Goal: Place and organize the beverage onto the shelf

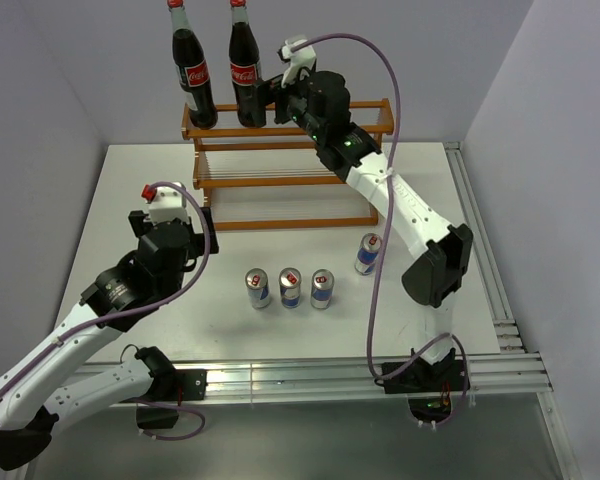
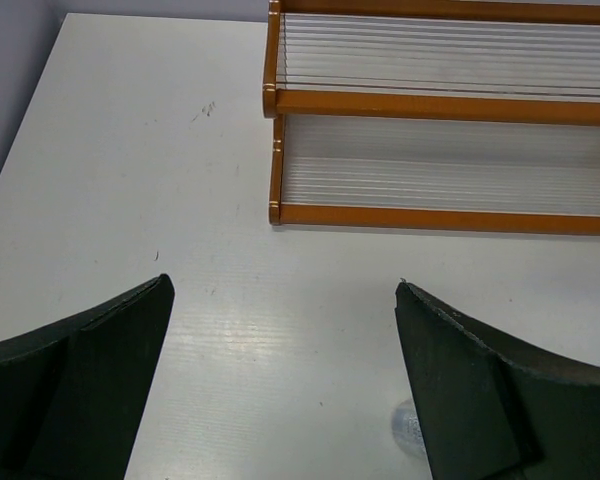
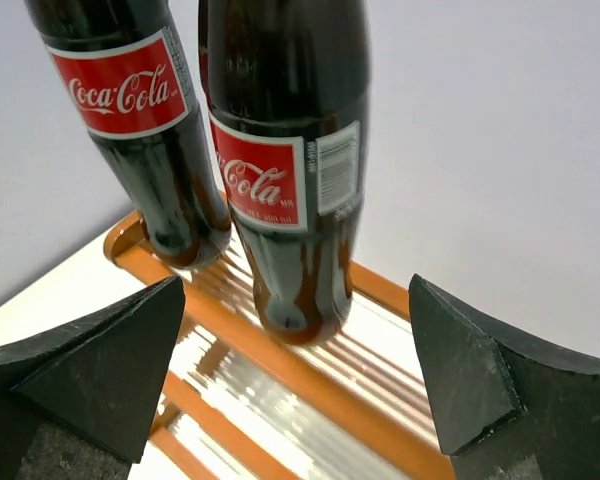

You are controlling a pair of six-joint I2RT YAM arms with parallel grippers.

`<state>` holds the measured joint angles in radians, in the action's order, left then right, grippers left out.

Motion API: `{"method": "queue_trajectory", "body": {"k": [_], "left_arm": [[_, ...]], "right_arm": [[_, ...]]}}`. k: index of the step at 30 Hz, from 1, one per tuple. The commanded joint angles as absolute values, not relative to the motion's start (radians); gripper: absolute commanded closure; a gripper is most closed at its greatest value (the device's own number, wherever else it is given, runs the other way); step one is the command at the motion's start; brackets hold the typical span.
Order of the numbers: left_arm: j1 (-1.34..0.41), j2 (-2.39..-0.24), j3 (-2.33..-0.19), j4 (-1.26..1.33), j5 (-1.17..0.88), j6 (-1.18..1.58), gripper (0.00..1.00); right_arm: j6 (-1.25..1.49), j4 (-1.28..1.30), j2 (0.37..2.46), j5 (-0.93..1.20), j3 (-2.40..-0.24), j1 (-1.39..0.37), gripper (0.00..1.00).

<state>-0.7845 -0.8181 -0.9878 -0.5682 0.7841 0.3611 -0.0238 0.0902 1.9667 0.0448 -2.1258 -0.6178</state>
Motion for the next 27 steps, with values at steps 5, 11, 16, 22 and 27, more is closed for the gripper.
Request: {"method": "queue_trajectory", "body": {"k": [5,11,16,22,27], "left_arm": [[-0.787,-0.837,-1.161,-0.661,0.772,0.489,0.00],[-0.788,-0.933,-1.265,-0.840,0.628,0.672,0.01],[-0.827,-1.023,-1.284,-0.936,0.603,0.798,0.01],[-0.972,-1.155,-1.256,-0.976,0.623,0.880,0.00],[-1.046,-1.242,-1.218,-0.950,0.609,0.897,0.00]], "right_arm": [[0.043,0.132,1.671,-0.090,-1.902,-0.629,0.00],[0.195,0.236,1.402,-0.111,-1.590,-0.630,0.00],[0.258,0.271,1.196,-0.084,-1.321,-0.630,0.00],[0.330,0.359,1.045,-0.075,-1.169,-0.630,0.00],[0.325,0.360,0.963,-0.020,-1.069,-0.632,0.01]]}}
